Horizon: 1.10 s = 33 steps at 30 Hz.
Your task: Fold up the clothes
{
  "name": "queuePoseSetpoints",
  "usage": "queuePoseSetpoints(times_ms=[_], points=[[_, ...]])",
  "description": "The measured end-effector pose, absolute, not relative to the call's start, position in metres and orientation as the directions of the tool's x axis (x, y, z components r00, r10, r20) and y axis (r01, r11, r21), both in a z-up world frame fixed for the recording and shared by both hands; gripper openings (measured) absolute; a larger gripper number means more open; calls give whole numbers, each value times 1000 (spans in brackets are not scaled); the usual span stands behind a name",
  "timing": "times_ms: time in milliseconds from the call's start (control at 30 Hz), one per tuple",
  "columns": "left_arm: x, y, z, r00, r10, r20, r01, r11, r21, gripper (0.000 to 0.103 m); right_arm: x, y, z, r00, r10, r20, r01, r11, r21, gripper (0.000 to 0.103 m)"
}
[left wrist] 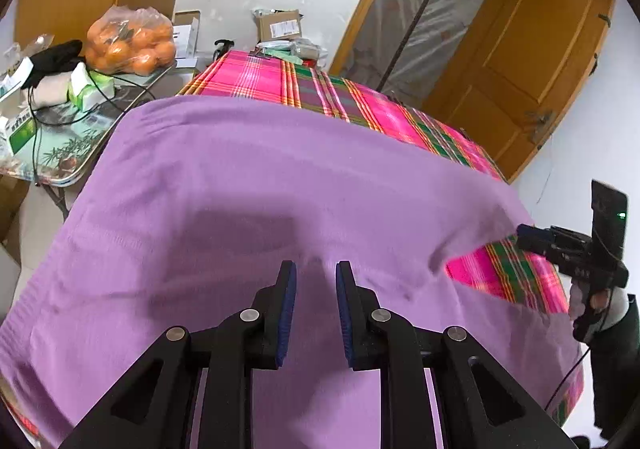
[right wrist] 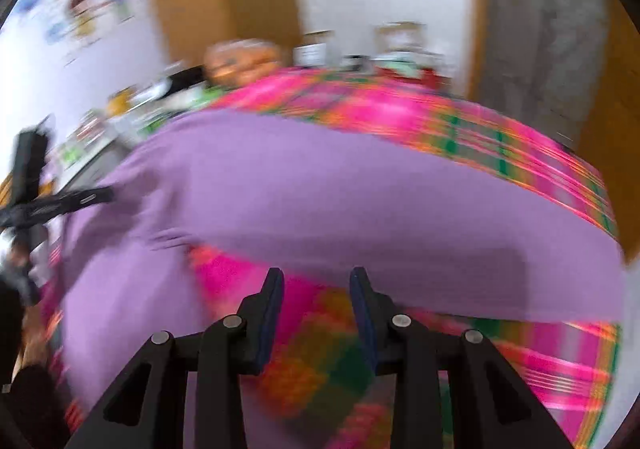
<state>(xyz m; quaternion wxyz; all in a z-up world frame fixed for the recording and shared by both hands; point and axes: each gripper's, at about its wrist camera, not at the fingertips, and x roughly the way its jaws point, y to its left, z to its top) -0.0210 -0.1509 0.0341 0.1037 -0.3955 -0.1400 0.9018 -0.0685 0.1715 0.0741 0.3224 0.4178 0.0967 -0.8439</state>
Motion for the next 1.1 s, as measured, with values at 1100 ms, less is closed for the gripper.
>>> queuePoseSetpoints(times_ms=[1100], points=[[60,-294,3,-753,20,-657,332,-851,-407,21,-87,96,21,-232,-639,-734,469,-734,491,10]])
